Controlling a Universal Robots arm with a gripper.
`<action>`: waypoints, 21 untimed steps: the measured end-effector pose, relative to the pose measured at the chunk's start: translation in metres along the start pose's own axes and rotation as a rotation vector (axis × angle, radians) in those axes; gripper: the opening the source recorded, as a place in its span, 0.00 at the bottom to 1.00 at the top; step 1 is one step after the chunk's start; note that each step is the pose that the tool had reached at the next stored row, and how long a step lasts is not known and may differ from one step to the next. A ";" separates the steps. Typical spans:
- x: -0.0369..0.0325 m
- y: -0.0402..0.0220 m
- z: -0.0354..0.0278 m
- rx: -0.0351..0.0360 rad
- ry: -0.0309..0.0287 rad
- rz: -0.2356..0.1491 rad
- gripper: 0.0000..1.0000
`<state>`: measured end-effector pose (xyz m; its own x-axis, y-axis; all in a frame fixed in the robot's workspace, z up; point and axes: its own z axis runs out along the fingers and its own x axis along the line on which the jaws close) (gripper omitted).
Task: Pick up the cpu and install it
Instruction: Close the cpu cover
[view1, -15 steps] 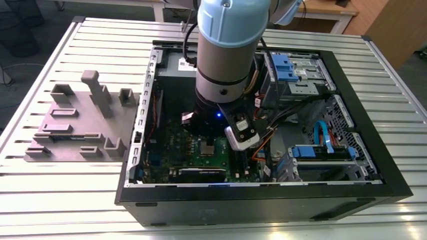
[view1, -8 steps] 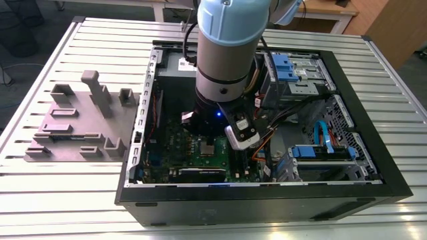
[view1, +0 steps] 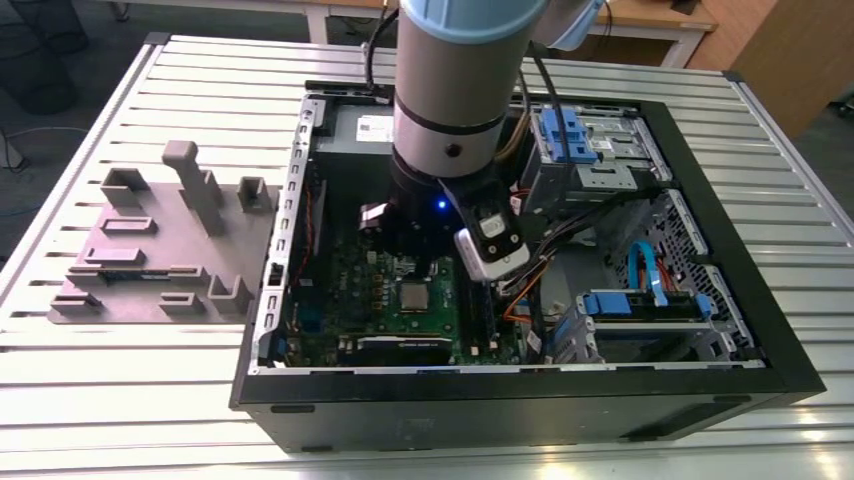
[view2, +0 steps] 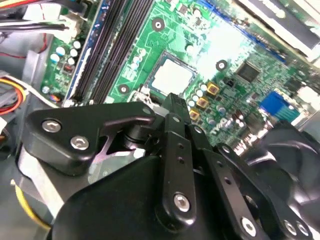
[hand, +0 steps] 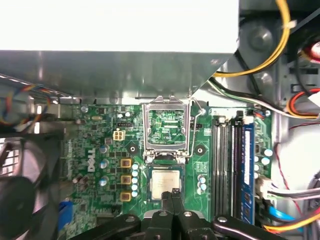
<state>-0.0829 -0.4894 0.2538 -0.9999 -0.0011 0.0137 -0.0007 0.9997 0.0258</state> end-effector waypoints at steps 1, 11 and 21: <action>0.0000 0.0000 -0.0017 0.0000 0.0000 0.000 0.10; 0.0012 0.0000 -0.0011 0.0010 0.0018 -0.074 0.10; 0.0012 0.0000 -0.0010 0.0023 0.0047 -0.187 0.10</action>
<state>-0.0840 -0.4894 0.2548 -0.9823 -0.1866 0.0135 -0.1862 0.9822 0.0260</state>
